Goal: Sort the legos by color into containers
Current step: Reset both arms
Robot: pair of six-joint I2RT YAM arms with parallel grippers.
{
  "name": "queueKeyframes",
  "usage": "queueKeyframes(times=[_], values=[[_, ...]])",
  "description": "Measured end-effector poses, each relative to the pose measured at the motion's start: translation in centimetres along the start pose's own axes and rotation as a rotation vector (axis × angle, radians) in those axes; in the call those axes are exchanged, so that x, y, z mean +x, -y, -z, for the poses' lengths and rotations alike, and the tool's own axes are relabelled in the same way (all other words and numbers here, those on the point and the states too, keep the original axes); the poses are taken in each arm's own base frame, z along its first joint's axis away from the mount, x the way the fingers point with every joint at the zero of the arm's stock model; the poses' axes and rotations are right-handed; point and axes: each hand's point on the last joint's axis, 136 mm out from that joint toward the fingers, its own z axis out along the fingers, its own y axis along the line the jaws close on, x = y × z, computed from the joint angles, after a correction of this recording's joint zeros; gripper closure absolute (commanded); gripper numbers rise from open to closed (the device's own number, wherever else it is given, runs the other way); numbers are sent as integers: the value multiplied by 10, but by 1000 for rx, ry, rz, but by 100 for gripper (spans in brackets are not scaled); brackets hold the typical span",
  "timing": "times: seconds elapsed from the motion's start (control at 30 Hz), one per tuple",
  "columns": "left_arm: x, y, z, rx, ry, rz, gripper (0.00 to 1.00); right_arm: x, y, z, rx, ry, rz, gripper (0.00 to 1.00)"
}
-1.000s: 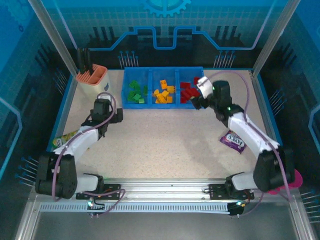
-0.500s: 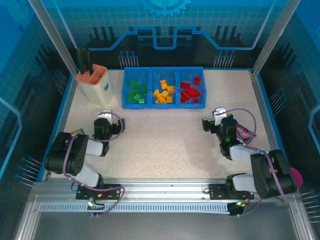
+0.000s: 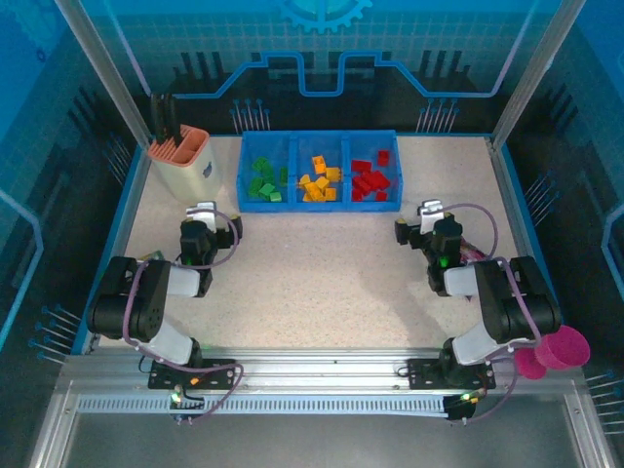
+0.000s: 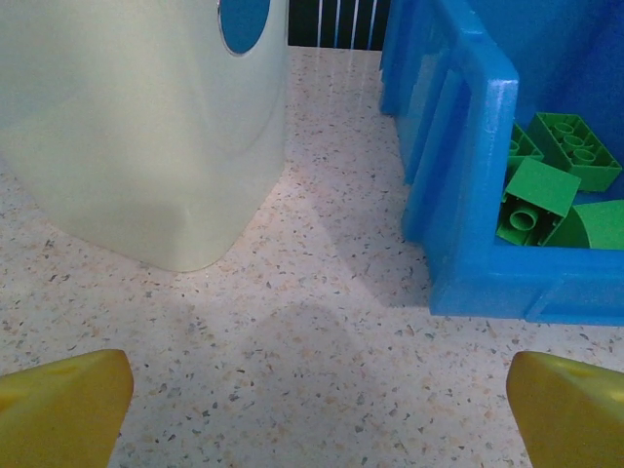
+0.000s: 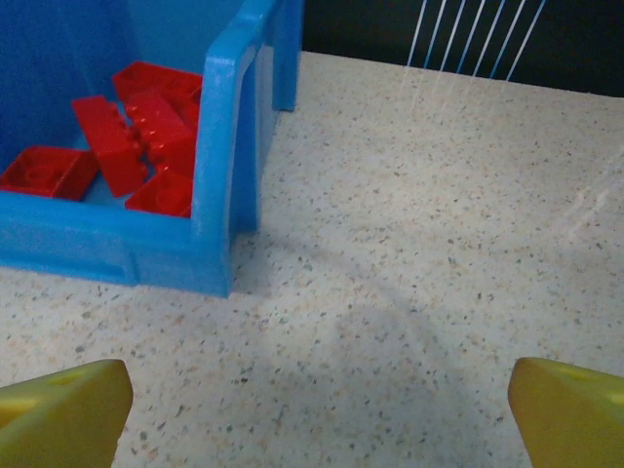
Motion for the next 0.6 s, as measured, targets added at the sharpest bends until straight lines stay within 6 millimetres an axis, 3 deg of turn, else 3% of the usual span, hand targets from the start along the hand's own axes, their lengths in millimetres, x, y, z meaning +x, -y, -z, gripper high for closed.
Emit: queueKeyframes(times=[0.6], values=[[0,0,0,0,0,0,1,0,-7,-1,-49,-5,-9,0]])
